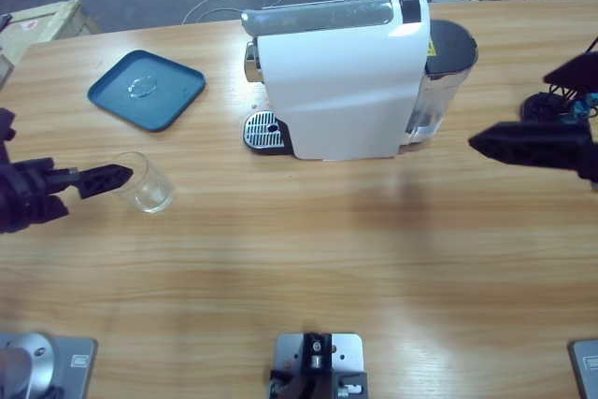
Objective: Pour coffee
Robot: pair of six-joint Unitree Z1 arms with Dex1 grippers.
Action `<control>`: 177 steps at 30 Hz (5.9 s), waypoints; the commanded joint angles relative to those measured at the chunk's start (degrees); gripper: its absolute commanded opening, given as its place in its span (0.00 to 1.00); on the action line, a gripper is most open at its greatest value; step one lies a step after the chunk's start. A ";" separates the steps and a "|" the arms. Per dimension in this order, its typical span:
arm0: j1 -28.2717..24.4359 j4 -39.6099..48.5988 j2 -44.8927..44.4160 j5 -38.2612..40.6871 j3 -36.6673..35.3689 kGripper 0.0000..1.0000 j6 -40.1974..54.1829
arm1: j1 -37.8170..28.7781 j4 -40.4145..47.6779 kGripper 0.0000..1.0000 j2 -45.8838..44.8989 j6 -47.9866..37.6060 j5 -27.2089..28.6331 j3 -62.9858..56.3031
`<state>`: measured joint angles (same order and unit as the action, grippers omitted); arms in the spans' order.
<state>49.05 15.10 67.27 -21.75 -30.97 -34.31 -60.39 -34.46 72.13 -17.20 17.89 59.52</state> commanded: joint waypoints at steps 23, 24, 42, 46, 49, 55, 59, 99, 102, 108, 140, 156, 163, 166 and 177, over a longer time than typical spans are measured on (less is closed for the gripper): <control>5.88 -22.30 24.17 -14.68 8.43 0.10 -2.43 | -0.52 -0.96 1.00 1.48 -5.21 -0.56 -3.41; 6.23 -22.67 23.96 -14.73 8.92 0.00 -2.41 | -0.52 -0.96 1.00 1.52 -5.45 -0.51 -3.41; -25.46 -31.46 17.63 47.13 1.79 0.00 76.12 | -0.52 -10.80 1.00 -8.15 -4.24 4.54 0.28; -27.52 -36.98 30.20 54.99 -5.63 0.00 76.88 | -0.52 -12.33 1.00 -8.11 -4.47 4.43 0.42; -27.47 -41.82 37.43 60.03 -8.69 0.00 76.83 | -0.52 -13.58 1.00 -8.15 -4.77 4.43 0.51; -24.52 -44.82 43.32 60.95 -10.31 0.00 76.67 | -0.52 -13.96 1.00 -7.66 -4.95 4.50 0.00; -22.53 -45.09 45.50 60.95 -13.15 0.00 75.61 | -0.52 -13.68 1.00 -6.76 -4.95 4.52 -0.25; -17.85 -36.74 45.06 54.18 -16.49 0.98 73.05 | -0.52 -10.96 1.00 -4.65 -5.82 4.17 -1.64; -17.87 -37.16 45.23 54.65 -16.41 0.98 72.80 | -0.52 -10.71 1.00 -4.37 -5.82 4.17 -1.57; -19.98 -38.90 42.93 56.87 -15.47 0.98 71.87 | -0.52 -10.64 1.00 -4.23 -5.82 3.99 -1.95; -13.37 -17.73 5.22 35.26 -1.27 0.99 50.86 | 22.12 -14.39 0.00 29.78 4.63 -10.72 40.67; -13.34 -17.45 5.68 33.26 -3.91 0.99 50.23 | 22.54 -17.57 0.00 35.99 4.55 -16.33 43.57; -13.28 -17.29 4.71 33.26 -3.45 0.99 50.13 | 22.59 -17.04 0.00 36.97 4.55 -15.54 44.00; -13.32 -17.21 4.64 33.26 -3.31 0.99 50.13 | 22.59 -17.06 0.00 37.55 4.55 -14.87 44.03; -13.32 -16.71 4.05 33.35 -2.64 0.99 50.13 | 22.68 -17.57 0.00 38.12 4.02 -13.15 43.06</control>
<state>35.26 -3.21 72.68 12.37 -35.25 16.42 -38.41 -51.50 106.15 -12.37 3.59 103.98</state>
